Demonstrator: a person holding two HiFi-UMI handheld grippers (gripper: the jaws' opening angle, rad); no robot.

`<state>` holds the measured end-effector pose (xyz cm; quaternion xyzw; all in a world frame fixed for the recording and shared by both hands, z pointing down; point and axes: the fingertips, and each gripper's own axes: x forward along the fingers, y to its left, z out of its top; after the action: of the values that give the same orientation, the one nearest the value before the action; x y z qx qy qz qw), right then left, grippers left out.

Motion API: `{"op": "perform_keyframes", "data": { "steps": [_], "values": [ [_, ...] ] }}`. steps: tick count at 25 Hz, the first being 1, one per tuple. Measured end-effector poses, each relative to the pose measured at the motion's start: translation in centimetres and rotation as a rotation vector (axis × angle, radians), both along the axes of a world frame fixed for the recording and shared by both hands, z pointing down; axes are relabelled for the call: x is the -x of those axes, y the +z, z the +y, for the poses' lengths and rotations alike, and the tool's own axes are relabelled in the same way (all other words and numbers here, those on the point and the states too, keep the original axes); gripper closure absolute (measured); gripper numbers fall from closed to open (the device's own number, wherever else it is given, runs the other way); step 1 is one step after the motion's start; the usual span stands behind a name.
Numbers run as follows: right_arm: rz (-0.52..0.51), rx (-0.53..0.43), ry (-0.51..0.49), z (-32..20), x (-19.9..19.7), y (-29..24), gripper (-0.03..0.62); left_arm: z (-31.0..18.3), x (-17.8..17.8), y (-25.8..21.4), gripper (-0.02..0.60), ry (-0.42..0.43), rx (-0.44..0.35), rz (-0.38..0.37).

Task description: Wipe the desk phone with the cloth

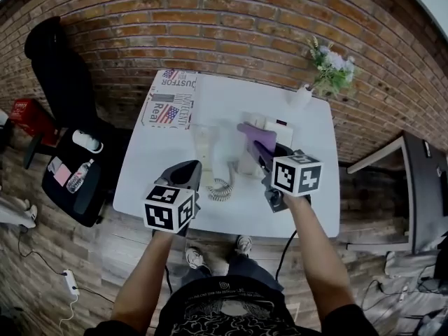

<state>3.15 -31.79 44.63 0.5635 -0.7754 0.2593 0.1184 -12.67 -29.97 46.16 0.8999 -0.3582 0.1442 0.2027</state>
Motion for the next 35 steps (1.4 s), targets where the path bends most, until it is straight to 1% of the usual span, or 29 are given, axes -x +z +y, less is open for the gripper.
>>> {"op": "perform_keyframes", "data": {
  "steps": [11, 16, 21, 24, 27, 30, 32, 35],
  "values": [
    [0.191, -0.010, -0.212, -8.4, -2.7, -2.5, 0.551, -2.6, -1.4, 0.1, 0.580, -0.116, 0.009, -0.007],
    [0.278, 0.003, -0.316, -12.0, -3.3, -1.8, 0.551, -3.7, -1.8, 0.3, 0.580, -0.168, 0.010, -0.014],
    [0.366, 0.012, -0.406, -14.3, -3.3, -0.4, 0.551, -4.2, -1.6, 1.1, 0.580, -0.233, 0.025, -0.015],
    [0.428, 0.034, -0.467, -15.1, -3.0, 1.1, 0.551, -4.4, -1.7, 1.6, 0.580, -0.258, 0.033, -0.016],
    [0.524, 0.074, -0.575, -15.0, -2.2, 3.3, 0.551, -4.3, -1.9, 2.0, 0.580, -0.274, 0.040, -0.018],
    [0.589, 0.117, -0.689, -14.4, -1.3, 5.0, 0.551, -4.0, -1.8, 2.3, 0.580, -0.286, 0.042, -0.021],
    [0.608, 0.141, -0.739, -14.0, -0.8, 5.8, 0.551, -3.9, -1.5, 2.6, 0.580, -0.293, 0.045, -0.021],
    [0.602, 0.175, -0.770, -13.6, -0.2, 6.6, 0.551, -3.7, -1.2, 2.9, 0.580, -0.302, 0.052, -0.018]
  ]
}}
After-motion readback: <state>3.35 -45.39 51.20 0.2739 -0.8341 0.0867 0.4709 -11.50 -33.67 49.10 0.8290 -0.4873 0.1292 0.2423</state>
